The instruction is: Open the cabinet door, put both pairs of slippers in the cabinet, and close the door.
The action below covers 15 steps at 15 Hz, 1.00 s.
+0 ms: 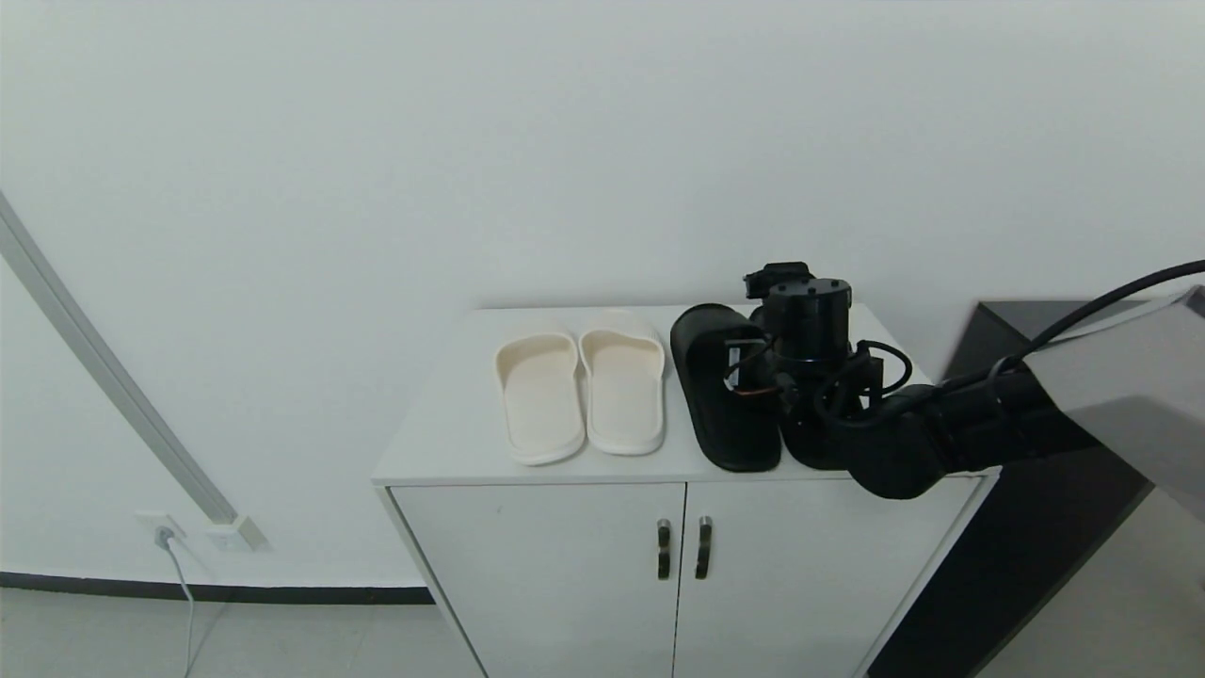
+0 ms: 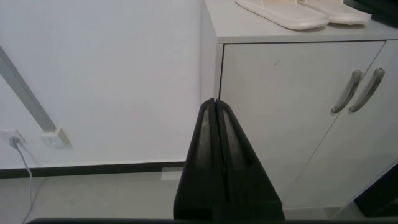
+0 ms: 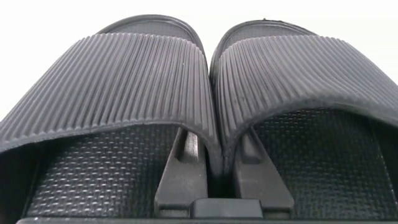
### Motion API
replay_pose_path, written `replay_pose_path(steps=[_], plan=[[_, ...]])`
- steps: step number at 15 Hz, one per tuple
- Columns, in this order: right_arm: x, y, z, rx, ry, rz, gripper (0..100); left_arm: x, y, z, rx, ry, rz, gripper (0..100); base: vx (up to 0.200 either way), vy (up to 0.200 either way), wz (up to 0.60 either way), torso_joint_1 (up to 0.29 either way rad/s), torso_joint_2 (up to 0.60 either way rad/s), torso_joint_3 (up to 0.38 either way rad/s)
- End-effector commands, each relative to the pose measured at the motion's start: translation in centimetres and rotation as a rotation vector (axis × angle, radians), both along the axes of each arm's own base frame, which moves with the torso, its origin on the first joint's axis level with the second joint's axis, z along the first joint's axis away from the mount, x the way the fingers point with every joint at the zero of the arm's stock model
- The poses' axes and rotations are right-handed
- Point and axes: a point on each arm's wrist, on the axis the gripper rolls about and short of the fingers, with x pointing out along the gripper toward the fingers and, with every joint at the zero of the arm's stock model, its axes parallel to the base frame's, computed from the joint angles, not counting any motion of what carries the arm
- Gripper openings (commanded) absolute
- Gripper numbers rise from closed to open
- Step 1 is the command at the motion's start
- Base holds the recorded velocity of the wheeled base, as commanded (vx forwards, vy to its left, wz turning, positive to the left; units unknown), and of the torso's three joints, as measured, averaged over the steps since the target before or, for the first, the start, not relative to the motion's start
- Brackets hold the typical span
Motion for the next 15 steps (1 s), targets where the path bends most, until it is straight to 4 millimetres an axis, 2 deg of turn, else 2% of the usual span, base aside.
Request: replay_pose_path(steps=[1, 3, 4, 5, 7, 9, 11, 15], plan=[[-3.5, -1.4, 2.4, 0.009, -0.011, 0.053, 0, 0.0, 0.0, 0.0, 0.000, 0.001, -0.001, 0, 0.000, 0.000, 0.00, 0.000, 0.00, 0.000], [-6.8, -2.4, 3.1, 0.012, 0.010, 0.173, 0, 0.0, 0.0, 0.0, 0.000, 0.001, -0.001, 0, 0.000, 0.000, 0.00, 0.000, 0.00, 0.000], [-9.9, -3.4, 3.2, 0.008, 0.034, 0.265, 0, 0.0, 0.0, 0.0, 0.000, 0.001, -0.001, 0, 0.000, 0.000, 0.00, 0.000, 0.00, 0.000], [-11.6, -3.9, 3.4, 0.013, 0.039, 0.320, 0, 0.0, 0.0, 0.0, 0.000, 0.001, -0.001, 0, 0.000, 0.000, 0.00, 0.000, 0.00, 0.000], [-14.9, -5.0, 3.5, 0.018, 0.053, 0.431, 0, 0.0, 0.0, 0.0, 0.000, 0.001, -0.001, 0, 0.000, 0.000, 0.00, 0.000, 0.00, 0.000], [-17.4, -5.9, 3.0, 0.009, 0.070, 0.482, 0, 0.0, 0.0, 0.0, 0.000, 0.001, -0.001, 0, 0.000, 0.000, 0.00, 0.000, 0.00, 0.000], [-18.5, -6.4, 2.8, 0.010, 0.073, 0.501, 0, 0.0, 0.0, 0.0, 0.000, 0.001, -0.001, 0, 0.000, 0.000, 0.00, 0.000, 0.00, 0.000], [-18.7, -6.5, 2.2, 0.001, 0.091, 0.507, 0, 0.0, 0.0, 0.0, 0.000, 0.001, -0.003, 0, 0.000, 0.000, 0.00, 0.000, 0.00, 0.000]])
